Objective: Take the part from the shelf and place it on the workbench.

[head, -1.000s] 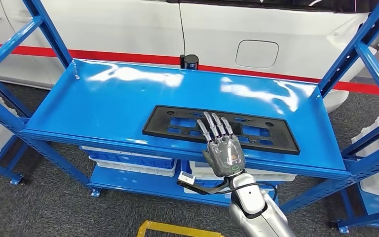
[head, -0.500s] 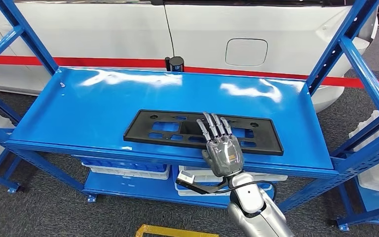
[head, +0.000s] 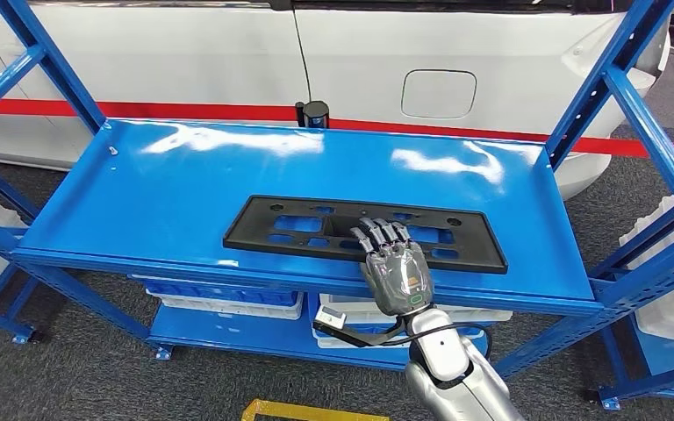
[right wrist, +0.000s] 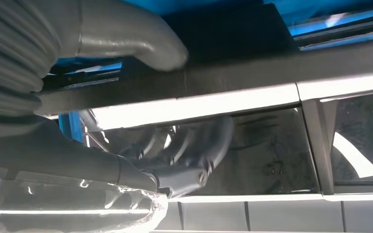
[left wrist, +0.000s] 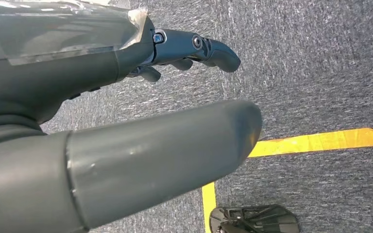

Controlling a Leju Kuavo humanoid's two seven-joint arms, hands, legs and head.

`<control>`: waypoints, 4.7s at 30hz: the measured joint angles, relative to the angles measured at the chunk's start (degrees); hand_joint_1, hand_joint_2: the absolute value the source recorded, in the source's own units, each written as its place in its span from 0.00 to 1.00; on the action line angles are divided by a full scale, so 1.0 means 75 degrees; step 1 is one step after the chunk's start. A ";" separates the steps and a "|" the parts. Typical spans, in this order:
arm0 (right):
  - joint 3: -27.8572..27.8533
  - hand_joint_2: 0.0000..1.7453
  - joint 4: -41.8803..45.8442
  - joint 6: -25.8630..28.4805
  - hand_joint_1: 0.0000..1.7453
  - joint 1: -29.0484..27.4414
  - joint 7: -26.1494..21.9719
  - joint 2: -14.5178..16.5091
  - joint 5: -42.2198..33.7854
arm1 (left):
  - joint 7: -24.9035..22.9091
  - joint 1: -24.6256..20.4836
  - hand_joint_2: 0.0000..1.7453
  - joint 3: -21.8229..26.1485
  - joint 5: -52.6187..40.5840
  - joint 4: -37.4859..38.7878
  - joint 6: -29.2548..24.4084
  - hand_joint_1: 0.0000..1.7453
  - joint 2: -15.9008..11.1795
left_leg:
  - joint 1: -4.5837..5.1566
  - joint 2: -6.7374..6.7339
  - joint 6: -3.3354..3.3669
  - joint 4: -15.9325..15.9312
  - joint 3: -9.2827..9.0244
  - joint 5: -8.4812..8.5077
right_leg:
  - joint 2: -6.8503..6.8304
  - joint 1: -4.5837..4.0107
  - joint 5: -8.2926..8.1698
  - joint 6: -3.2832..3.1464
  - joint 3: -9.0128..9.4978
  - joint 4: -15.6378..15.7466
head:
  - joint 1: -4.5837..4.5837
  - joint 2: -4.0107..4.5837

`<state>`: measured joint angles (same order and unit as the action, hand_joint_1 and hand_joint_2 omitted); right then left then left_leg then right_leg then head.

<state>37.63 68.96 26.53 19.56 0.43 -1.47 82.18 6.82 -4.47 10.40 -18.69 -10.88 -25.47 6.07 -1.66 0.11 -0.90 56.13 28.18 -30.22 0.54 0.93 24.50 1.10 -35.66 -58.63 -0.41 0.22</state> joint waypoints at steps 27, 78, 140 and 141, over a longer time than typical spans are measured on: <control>-0.0134 1.00 -0.0014 0.0696 0.99 -0.0093 -0.0248 -0.0125 -0.0003 | 0.2232 -0.0048 0.75 0.0800 0.0104 -0.0046 -0.1636 0.00 0.0106 | 0.0000 -0.0004 0.0000 0.0001 -0.0008 -0.0001 | 0.0001 -0.0001 0.0000 0.0000 0.0003 0.0001 | 0.0001 -0.0001; -0.0324 1.00 0.4243 0.1513 1.00 -0.1303 -0.0785 -0.1576 0.0289 | 0.3610 -0.0622 1.00 0.8425 -0.6009 -0.0366 -0.1607 0.00 0.0732 | 0.0000 -0.0029 0.0006 0.0001 -0.0013 -0.0010 | 0.0018 0.0002 0.0000 0.0000 0.0004 0.0002 | 0.0010 -0.0001; -0.0307 1.00 0.4243 0.1350 1.00 -0.1190 -0.0798 -0.1346 0.0101 | 0.2054 -0.0618 1.00 0.8279 -0.6399 -0.0204 -0.0840 0.00 0.0685 | -0.0195 -0.0064 -0.0136 0.0132 0.0224 0.0261 | 0.0031 0.0286 0.0250 0.0530 0.0229 -0.0200 | 0.0247 0.0000; -0.0307 1.00 0.4240 0.1342 1.00 -0.1193 -0.0800 -0.1342 0.0114 | 0.2051 -0.0615 1.00 0.8278 -0.6399 -0.0201 -0.0839 0.00 0.0685 | -0.0205 -0.0058 -0.0173 0.0184 0.0264 0.0252 | 0.0033 0.0310 0.0273 0.0435 0.0157 -0.0222 | 0.0190 0.0000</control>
<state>35.33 100.76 36.60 10.61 -5.57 -11.54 83.03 22.20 -9.08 72.49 -66.69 -12.39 -31.76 11.21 -3.20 -0.32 -2.19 57.51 30.16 -28.33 0.79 3.25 26.55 4.36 -34.49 -60.29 1.02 0.22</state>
